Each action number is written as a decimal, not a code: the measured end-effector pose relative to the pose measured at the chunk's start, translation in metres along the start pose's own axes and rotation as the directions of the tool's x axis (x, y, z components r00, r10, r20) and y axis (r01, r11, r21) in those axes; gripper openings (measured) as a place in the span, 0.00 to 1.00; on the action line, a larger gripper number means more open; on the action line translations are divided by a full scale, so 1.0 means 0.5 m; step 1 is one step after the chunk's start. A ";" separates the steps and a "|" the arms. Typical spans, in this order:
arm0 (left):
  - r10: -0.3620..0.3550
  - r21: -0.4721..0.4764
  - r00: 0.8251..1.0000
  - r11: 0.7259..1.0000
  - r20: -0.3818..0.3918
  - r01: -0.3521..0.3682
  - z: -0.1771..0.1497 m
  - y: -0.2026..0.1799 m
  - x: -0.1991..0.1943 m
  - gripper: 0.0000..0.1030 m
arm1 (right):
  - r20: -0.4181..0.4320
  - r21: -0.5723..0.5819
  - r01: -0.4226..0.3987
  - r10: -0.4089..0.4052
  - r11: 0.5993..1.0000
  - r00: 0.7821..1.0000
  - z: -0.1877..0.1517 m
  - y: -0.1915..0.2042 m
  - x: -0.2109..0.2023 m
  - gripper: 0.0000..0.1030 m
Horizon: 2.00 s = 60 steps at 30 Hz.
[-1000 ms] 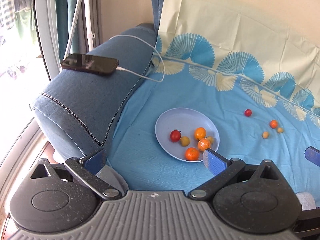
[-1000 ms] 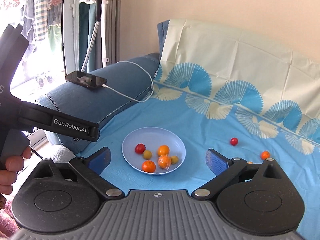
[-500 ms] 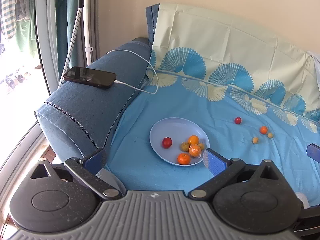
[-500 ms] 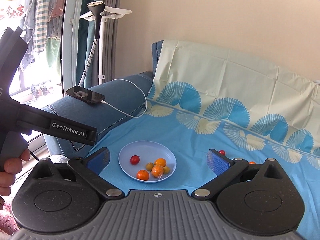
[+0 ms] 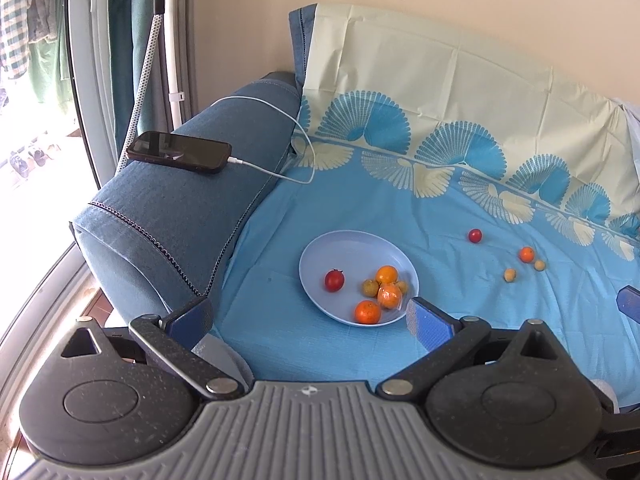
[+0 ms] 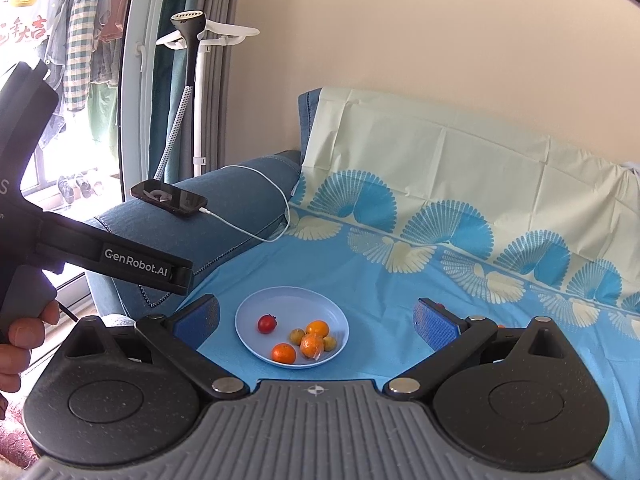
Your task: Organize fruits
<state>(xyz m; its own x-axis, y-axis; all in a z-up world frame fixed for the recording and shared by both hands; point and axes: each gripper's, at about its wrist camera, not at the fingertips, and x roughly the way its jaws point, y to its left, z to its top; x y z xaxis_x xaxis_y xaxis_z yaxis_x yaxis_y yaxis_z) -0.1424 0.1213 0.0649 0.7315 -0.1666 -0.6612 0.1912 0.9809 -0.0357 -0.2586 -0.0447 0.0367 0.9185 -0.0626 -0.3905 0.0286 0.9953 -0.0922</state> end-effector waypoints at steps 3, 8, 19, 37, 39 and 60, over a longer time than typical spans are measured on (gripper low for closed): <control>0.004 0.002 1.000 1.000 -0.004 -0.004 0.001 0.000 0.002 1.00 | -0.008 0.007 -0.006 0.006 1.000 1.000 -0.001 -0.003 0.005 0.99; 0.007 0.019 1.000 1.000 -0.014 -0.007 0.003 -0.009 0.010 1.00 | -0.020 0.014 -0.008 0.008 1.000 1.000 -0.008 -0.007 0.011 0.99; 0.011 0.059 0.998 0.998 -0.056 -0.008 0.031 -0.052 0.063 1.00 | -0.049 0.088 0.011 -0.007 0.996 0.999 -0.027 -0.049 0.045 0.99; -0.058 0.155 0.984 0.984 -0.171 0.085 0.140 -0.318 0.336 1.00 | -0.184 0.333 0.360 -0.315 0.872 0.931 -0.118 -0.373 0.199 0.99; -0.067 0.172 0.983 0.980 -0.171 0.097 0.158 -0.375 0.398 1.00 | -0.196 0.345 0.398 -0.349 0.850 0.916 -0.131 -0.428 0.232 0.99; -0.083 0.253 0.957 0.955 -0.278 0.156 0.131 -0.686 0.957 1.00 | -0.378 0.279 0.537 -0.423 0.796 0.824 -0.326 -0.751 0.749 0.99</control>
<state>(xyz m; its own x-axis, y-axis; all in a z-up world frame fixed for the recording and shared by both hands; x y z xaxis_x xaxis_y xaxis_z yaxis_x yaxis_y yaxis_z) 0.1849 -0.3012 -0.1905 0.5026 -0.2130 -0.8379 0.4626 0.8850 0.0525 0.0103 -0.4539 -0.2239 0.5955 -0.5000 -0.6288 0.6258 0.7795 -0.0272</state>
